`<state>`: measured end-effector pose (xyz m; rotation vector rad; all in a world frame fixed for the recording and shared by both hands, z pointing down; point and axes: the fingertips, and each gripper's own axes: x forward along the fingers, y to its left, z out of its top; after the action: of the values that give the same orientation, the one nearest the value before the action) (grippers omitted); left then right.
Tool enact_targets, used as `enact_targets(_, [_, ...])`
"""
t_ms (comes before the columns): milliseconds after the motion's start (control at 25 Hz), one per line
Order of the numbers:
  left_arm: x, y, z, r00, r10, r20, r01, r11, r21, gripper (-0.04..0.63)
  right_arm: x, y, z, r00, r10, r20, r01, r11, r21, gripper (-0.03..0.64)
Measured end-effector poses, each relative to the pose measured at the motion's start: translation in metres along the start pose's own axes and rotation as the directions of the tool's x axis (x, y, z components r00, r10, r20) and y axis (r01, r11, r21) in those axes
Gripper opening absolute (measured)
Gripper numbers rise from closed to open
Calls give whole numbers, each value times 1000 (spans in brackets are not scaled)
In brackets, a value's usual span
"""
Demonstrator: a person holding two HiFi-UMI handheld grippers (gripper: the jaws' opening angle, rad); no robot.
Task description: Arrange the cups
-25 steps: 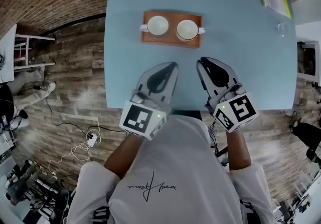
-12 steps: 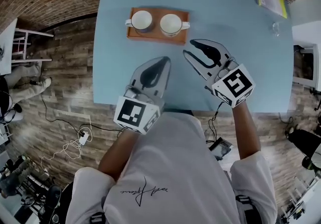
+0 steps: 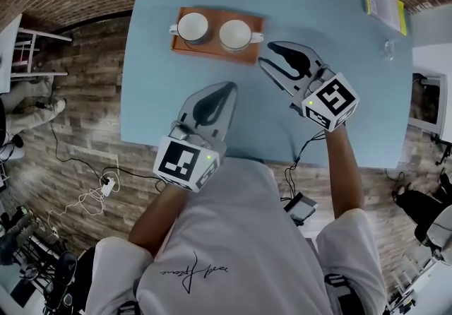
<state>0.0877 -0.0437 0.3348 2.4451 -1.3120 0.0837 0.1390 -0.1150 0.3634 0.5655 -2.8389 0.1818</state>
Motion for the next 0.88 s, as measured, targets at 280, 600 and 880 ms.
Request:
enact_targets(280, [7,-1,-1,1000,16,-20,-15,1000,17,8,14,-21,-17,1000,12,-14,-12,1000,17,123])
enact_targets(600, [13,8,-2,999,40,-24,-39,999,15,8,25,-36,-40,993,59,-104,-69,993,-96,137])
enact_targets(880, [20,14,-11,994,106,-31,-105,994,20,8,35,-46,-55,983,125,-136,-138,986,-92,138])
